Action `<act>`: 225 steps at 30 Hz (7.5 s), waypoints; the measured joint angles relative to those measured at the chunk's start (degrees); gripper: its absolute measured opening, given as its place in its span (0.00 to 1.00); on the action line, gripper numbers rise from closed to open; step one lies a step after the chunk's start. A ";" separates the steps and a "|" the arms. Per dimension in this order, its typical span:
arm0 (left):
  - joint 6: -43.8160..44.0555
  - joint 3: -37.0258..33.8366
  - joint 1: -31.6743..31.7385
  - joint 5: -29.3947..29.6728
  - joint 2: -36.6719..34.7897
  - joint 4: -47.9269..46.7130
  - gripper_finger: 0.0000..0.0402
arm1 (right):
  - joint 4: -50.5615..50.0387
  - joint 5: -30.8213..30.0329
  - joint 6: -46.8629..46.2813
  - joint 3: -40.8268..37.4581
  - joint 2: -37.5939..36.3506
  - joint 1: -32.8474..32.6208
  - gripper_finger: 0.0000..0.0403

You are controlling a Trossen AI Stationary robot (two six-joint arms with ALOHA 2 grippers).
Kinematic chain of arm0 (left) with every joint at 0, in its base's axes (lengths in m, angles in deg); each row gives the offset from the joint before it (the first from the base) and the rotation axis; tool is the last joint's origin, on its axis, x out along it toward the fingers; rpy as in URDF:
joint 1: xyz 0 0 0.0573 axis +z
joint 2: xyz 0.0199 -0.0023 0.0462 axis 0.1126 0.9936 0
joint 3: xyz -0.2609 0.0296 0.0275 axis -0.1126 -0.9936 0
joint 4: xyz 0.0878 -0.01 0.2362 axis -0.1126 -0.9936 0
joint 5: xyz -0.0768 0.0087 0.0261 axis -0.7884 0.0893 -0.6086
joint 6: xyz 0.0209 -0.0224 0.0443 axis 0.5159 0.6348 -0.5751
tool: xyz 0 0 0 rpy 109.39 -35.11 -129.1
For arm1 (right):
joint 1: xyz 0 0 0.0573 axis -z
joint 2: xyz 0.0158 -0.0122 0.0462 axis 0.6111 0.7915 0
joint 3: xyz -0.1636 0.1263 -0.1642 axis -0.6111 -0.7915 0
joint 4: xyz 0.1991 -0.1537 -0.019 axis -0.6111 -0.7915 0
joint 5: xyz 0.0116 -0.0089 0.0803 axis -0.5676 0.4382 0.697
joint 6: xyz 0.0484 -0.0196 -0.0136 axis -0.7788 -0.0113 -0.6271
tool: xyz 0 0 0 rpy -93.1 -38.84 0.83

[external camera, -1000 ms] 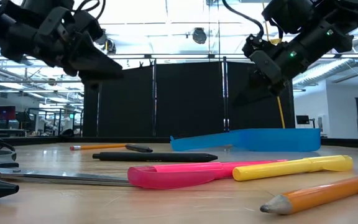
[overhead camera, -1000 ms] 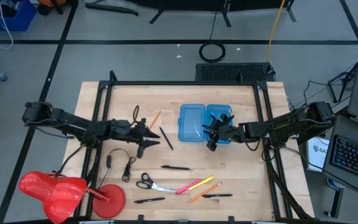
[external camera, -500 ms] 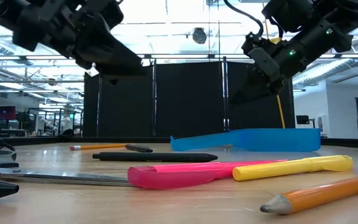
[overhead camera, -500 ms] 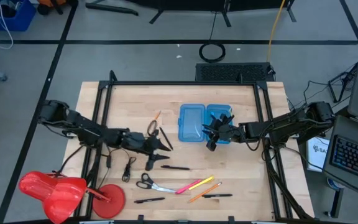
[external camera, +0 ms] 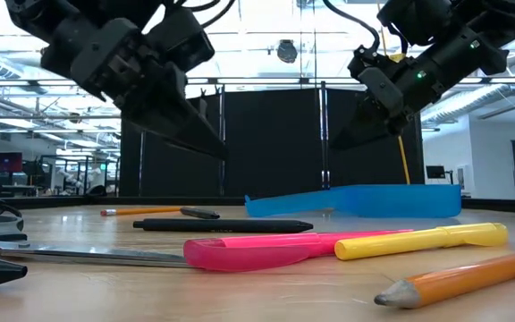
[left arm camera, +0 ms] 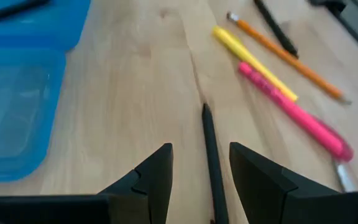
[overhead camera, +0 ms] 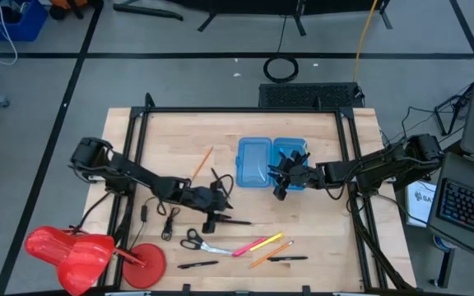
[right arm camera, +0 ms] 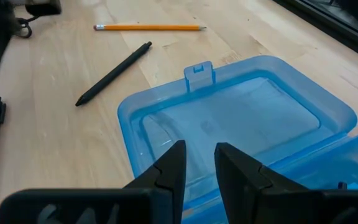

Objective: Pick & place school supplies into a supply box
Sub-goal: Put the black pen into the blue supply box

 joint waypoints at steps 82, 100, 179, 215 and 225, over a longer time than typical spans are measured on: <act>-0.16 10.17 -1.29 0.20 13.69 -14.16 0.11 | -0.04 0.05 -0.16 0.00 0.02 0.04 0.19; -4.79 10.01 -1.40 2.37 12.61 -12.99 0.06 | -0.07 0.04 -0.01 0.00 0.02 0.04 0.19; 14.96 30.12 27.64 -10.86 11.99 0.44 0.06 | -3.03 -6.49 8.97 -0.02 -27.96 -12.32 0.19; 40.23 42.95 27.62 -10.96 34.76 13.23 0.08 | -3.43 -6.27 8.82 -0.02 -27.92 -12.31 0.19; 39.34 42.93 27.10 -9.74 34.76 12.76 0.08 | -3.43 -6.27 8.82 -0.02 -27.85 -12.31 0.19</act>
